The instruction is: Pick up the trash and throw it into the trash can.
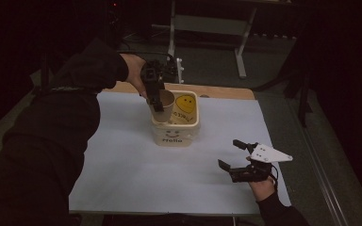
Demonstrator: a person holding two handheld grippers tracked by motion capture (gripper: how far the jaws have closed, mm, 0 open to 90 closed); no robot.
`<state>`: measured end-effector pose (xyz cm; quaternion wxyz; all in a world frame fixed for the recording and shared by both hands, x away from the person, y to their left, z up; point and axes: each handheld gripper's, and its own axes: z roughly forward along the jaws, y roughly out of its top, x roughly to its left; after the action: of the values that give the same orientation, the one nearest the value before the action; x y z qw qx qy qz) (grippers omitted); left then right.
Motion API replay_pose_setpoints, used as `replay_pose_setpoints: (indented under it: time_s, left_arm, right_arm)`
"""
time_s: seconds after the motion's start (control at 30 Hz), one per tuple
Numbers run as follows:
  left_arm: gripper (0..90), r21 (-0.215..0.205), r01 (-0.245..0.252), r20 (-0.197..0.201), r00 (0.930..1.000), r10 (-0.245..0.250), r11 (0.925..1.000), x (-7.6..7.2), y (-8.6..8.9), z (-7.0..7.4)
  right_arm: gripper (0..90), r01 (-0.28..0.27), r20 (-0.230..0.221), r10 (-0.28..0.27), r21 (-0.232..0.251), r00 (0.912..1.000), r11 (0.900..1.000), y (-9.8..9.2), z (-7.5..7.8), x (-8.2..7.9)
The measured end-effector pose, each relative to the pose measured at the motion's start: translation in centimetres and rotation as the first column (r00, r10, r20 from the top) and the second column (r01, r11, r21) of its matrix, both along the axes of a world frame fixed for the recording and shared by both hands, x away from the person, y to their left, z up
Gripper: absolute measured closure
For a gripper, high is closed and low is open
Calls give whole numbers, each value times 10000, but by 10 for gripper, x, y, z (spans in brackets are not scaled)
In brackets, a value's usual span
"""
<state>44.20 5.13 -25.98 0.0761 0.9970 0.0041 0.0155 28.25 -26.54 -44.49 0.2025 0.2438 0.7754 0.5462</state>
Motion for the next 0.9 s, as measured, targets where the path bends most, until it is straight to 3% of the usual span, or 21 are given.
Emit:
replay_pose_setpoints:
  time_s: [0.63,0.9]
  left_arm:
    - [283,11,344,267,9991,-344,9994,28,-24,7]
    - [282,-131,188,302,9994,-184,9997,41,-27,7]
  right_arm:
    - [99,10,-90,-10,1,10000,10000,-1,-1,0]
    - [99,-20,-131,20,-2,9999,10000,-1,-1,0]
